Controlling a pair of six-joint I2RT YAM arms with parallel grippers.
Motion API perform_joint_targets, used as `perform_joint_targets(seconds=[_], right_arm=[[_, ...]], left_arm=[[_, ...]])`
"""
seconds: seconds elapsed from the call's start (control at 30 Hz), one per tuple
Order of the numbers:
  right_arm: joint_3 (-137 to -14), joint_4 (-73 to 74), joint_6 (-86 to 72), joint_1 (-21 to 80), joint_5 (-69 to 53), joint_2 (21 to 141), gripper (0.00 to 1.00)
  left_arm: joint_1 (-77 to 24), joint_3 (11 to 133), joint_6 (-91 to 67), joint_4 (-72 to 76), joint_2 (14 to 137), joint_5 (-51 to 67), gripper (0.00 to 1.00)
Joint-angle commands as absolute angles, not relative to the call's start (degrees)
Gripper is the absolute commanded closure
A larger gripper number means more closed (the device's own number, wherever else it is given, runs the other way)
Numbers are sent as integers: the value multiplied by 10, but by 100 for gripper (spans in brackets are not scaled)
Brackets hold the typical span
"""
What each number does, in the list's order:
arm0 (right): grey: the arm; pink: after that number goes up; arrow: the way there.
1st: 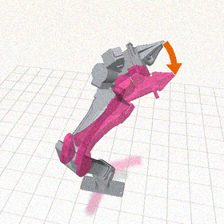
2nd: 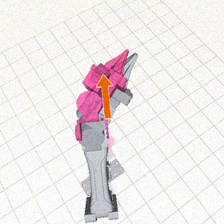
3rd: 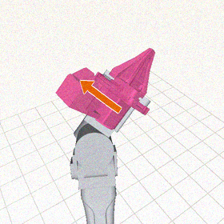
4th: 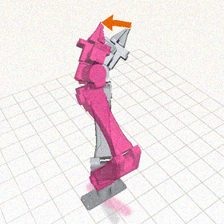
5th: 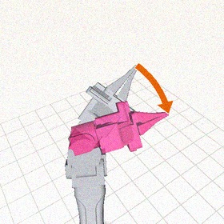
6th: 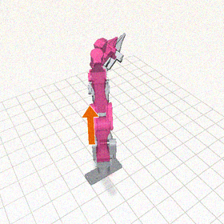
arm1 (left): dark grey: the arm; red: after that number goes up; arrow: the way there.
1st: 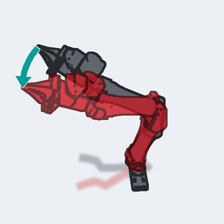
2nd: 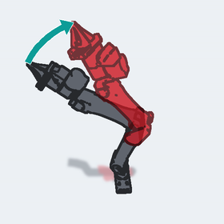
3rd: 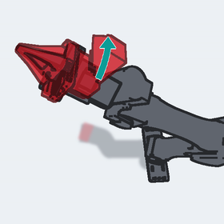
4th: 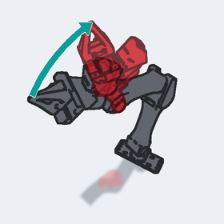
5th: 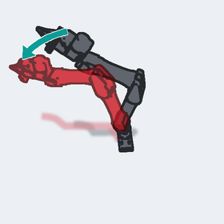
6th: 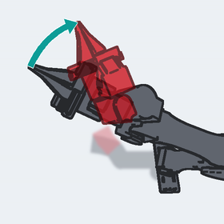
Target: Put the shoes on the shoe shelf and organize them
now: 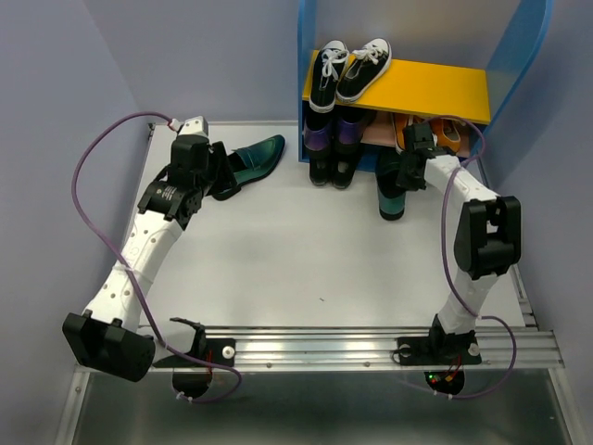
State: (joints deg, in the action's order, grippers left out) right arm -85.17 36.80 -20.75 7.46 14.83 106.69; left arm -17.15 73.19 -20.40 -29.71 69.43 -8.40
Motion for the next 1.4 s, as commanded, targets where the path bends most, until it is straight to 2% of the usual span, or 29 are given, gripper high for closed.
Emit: perform_joint_targets(seconds=[0.0, 0.03, 0.1, 0.13, 0.23, 0.6, 0.8, 0.93, 1.0, 1.03, 1.1, 1.37], right_arm=[[-876, 274, -220, 69, 168, 1059, 99], [-872, 266, -222, 69, 169, 1058, 87], [-854, 259, -224, 69, 162, 1051, 70], [-844, 250, -225, 69, 159, 1040, 55], [-799, 230, -230, 69, 147, 1004, 46], [-661, 212, -243, 69, 127, 888, 46], [-625, 197, -263, 69, 116, 897, 46], [-626, 184, -275, 69, 111, 922, 52], [-627, 179, -280, 69, 119, 923, 71], [-628, 176, -286, 69, 124, 921, 86], [-629, 172, -294, 69, 141, 916, 98], [-698, 165, -326, 69, 202, 927, 99]], left_arm=[[-170, 731, -203, -294, 671, -88, 35], [-169, 732, -203, -295, 671, -88, 35], [-170, 731, -206, -295, 671, -87, 35], [-170, 730, -205, -295, 671, -86, 35], [-169, 727, -206, -293, 671, -84, 35], [-169, 723, -206, -279, 686, -62, 35], [-170, 720, -207, -277, 686, -58, 35], [-170, 722, -207, -283, 685, -59, 35], [-170, 721, -207, -284, 681, -62, 35], [-169, 721, -207, -284, 680, -62, 35], [-169, 719, -208, -283, 679, -63, 35], [-169, 722, -211, -282, 688, -58, 35]])
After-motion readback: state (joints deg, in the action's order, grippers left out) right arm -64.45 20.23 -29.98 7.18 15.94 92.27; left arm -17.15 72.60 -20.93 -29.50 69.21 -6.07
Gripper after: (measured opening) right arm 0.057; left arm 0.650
